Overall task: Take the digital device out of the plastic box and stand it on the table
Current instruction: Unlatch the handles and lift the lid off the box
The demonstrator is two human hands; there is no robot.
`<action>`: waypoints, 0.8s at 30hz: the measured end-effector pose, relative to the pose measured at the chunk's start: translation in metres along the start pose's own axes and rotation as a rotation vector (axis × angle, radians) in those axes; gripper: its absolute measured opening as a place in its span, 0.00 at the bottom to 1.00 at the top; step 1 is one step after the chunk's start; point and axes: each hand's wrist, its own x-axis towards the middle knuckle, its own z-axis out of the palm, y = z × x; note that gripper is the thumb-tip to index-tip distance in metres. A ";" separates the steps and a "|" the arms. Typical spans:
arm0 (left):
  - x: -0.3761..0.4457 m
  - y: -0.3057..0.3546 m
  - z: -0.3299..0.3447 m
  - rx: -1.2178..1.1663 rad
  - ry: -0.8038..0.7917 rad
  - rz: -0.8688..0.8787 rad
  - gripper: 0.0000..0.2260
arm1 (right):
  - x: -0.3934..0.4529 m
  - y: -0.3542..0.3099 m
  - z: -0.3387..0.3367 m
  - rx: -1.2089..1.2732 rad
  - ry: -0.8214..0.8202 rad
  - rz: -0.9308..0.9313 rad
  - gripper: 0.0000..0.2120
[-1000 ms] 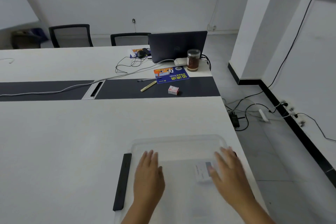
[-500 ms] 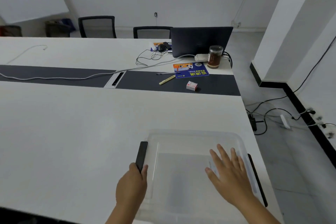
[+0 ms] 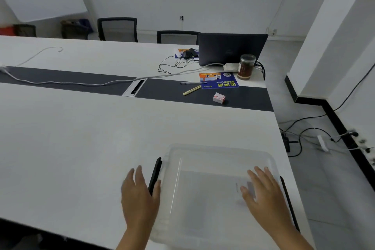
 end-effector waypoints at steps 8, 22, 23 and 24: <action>-0.010 0.004 0.015 0.055 -0.222 0.066 0.19 | -0.021 0.034 -0.014 0.217 0.055 0.486 0.17; -0.016 0.005 -0.009 -0.075 -0.038 -0.047 0.08 | -0.010 0.015 -0.027 0.225 0.374 0.309 0.25; -0.013 0.000 -0.017 -0.105 -0.016 -0.059 0.06 | -0.006 0.003 -0.032 0.238 0.379 0.281 0.27; -0.008 -0.006 -0.023 -0.136 0.002 -0.086 0.08 | -0.001 -0.010 -0.036 0.243 0.382 0.251 0.28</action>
